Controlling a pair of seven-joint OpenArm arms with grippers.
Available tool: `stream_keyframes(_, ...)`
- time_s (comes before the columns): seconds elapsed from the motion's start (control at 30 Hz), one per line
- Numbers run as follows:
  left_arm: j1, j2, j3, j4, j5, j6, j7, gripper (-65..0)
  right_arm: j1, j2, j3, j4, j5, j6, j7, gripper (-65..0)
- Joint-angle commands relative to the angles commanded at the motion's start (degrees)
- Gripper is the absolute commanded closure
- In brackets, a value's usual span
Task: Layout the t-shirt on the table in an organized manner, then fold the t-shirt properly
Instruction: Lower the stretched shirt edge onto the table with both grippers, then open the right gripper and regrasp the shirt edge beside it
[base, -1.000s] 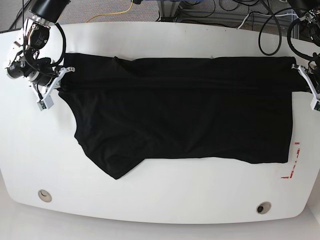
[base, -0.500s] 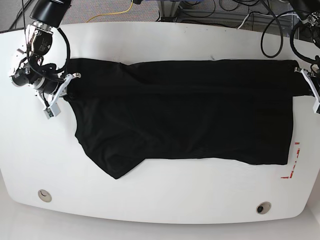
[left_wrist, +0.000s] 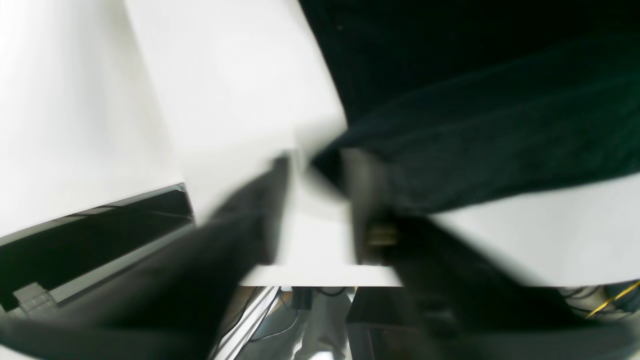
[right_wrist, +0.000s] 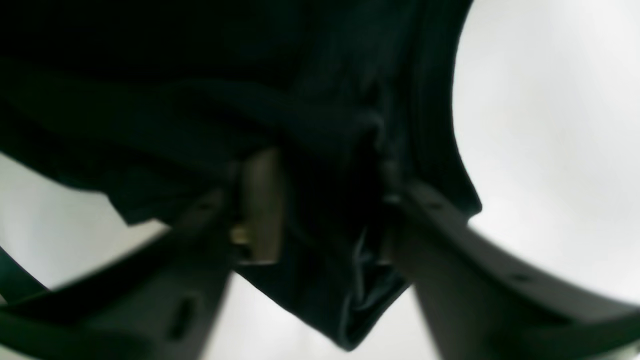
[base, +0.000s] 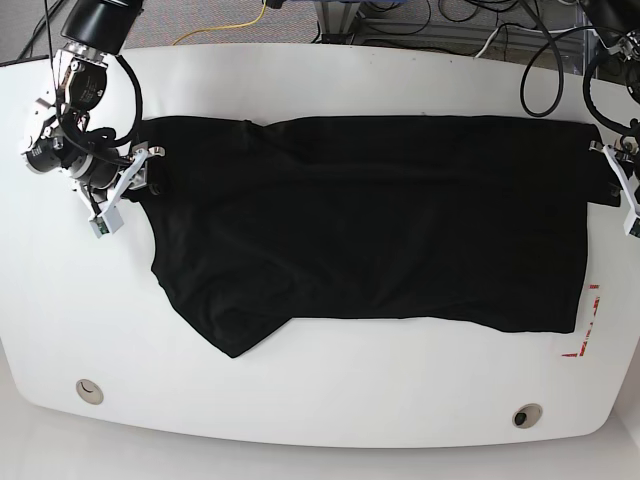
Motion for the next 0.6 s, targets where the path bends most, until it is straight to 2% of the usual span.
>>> stream_keyframes(0.1,-0.3,-0.4,0.0,0.0,1.9,0.0,0.0,-45.1,0.0,0.2,0.0,0.1,0.1,-0.35,0.3,-60.6)
stream_keyframes(0.17,-1.1,-0.4,-0.1,0.0,2.7,0.0,-0.3,-45.4,0.0,0.3,0.1,0.2,0.3,-0.35,0.3,-65.0)
stream_keyframes(0.33,-2.7,-0.4,-0.3,0.1,3.5,0.0,-0.5,-45.4,-1.6,0.9,2.1,3.6,0.4,-0.09,-0.3,-65.0)
stream_keyframes(0.6,-3.2,-0.3,-5.9,0.2,3.3,0.0,-0.7,-45.3,-4.4,0.4,6.5,7.7,0.4,0.0,-1.9,-65.0)
